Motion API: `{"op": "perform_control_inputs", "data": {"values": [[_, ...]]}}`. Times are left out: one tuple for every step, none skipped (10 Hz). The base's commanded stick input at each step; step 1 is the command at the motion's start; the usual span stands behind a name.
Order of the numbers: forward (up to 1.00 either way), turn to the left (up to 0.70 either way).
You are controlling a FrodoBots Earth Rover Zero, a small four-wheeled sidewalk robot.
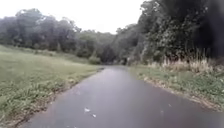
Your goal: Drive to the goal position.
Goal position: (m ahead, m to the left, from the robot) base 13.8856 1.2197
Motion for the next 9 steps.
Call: {"op": "perform_control_inputs", "data": {"values": [[0.70,0.00],[0.70,0.00],[0.70,0.00],[0.70,0.00],[0.70,0.00],[0.70,0.04],[0.70,0.06],[0.70,0.18],[0.70,0.11]]}}
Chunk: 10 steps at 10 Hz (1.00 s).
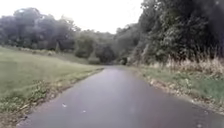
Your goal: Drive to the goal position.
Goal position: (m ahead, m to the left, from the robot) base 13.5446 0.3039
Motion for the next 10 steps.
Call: {"op": "perform_control_inputs", "data": {"values": [[0.70,0.03],[0.70,0.02],[0.70,0.02],[0.70,0.02],[0.70,0.02],[0.70,0.02],[0.70,0.02],[0.70,0.02],[0.70,0.02],[0.70,0.02]]}}
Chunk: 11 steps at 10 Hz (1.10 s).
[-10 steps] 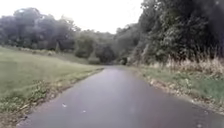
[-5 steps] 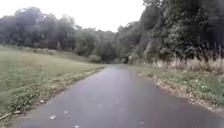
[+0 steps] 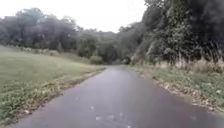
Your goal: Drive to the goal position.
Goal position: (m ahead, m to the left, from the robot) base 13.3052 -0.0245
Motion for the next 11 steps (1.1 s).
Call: {"op": "perform_control_inputs", "data": {"values": [[0.70,0.02],[0.70,0.02],[0.70,0.02],[0.70,0.02],[0.70,0.01],[0.70,0.01],[0.70,-0.02],[0.70,-0.06],[0.70,-0.12],[0.70,-0.12],[0.70,-0.13]]}}
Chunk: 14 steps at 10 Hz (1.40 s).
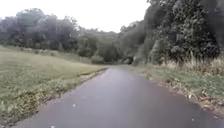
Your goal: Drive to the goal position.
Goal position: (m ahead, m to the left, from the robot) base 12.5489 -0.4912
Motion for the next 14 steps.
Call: {"op": "perform_control_inputs", "data": {"values": [[0.70,-0.08],[0.70,-0.04],[0.70,0.00],[0.70,0.00],[0.70,0.00],[0.70,0.00],[0.70,0.00],[0.70,0.00],[0.70,0.00],[0.70,-0.01],[0.70,-0.02],[0.70,-0.05],[0.70,-0.10],[0.70,0.00]]}}
